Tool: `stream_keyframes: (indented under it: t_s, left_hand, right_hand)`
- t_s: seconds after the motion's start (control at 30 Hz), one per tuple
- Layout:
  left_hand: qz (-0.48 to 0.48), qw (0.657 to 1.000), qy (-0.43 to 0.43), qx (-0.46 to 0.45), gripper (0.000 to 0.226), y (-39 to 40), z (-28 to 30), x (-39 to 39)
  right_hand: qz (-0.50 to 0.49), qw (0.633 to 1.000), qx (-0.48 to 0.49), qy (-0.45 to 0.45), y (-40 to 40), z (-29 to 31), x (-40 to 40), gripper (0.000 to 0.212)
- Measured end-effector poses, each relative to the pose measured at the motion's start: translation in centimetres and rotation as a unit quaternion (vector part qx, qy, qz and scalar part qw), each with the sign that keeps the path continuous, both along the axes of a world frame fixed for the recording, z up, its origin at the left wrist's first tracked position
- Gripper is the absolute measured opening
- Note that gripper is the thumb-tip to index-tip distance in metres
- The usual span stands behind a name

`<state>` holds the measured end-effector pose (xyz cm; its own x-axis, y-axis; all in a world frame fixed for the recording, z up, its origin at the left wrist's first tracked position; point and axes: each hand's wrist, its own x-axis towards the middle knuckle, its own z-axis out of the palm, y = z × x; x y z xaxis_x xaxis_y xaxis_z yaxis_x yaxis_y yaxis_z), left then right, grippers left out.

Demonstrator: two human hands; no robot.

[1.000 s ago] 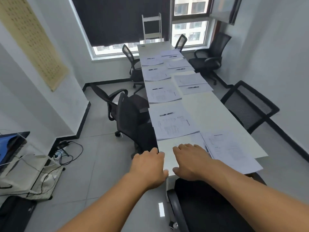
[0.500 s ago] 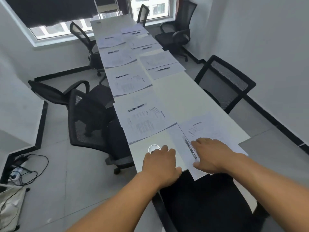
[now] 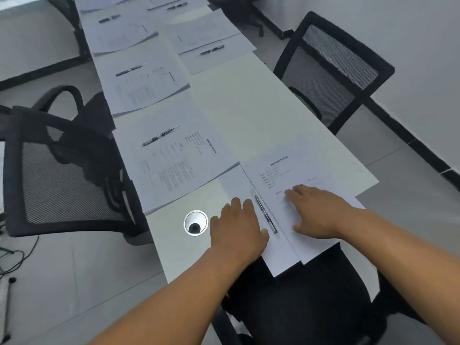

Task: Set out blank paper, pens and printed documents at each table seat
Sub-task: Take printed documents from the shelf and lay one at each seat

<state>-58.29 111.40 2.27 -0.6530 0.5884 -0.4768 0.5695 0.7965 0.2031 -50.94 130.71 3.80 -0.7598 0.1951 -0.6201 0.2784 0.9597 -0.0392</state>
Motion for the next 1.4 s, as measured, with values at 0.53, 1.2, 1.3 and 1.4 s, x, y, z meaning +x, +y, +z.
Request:
stream_keyframes:
  t_s: [0.53, 1.2, 1.3, 1.4]
  left_hand:
    - [-0.056, 0.997, 0.050, 0.022, 0.120, 2.2, -5.2, -0.5]
    - [-0.069, 0.998, 0.006, 0.000, 0.113, 2.0, -5.7, 0.1]
    - [-0.068, 0.998, 0.005, -0.003, 0.113, 2.1, -5.8, 0.1]
    - [-0.067, 0.998, 0.001, -0.007, 0.113, 2.2, -5.7, -0.1]
  right_hand:
    - [0.033, 0.999, -0.012, -0.005, 3.7, -5.0, -1.9, 0.119]
    - [-0.013, 0.999, -0.038, -0.027, 6.7, -4.5, -0.6, 0.119]
    - [-0.006, 0.999, -0.036, -0.033, 6.8, -4.6, -0.8, 0.118]
    - [-0.003, 0.999, -0.036, -0.035, 6.8, -4.7, -0.8, 0.118]
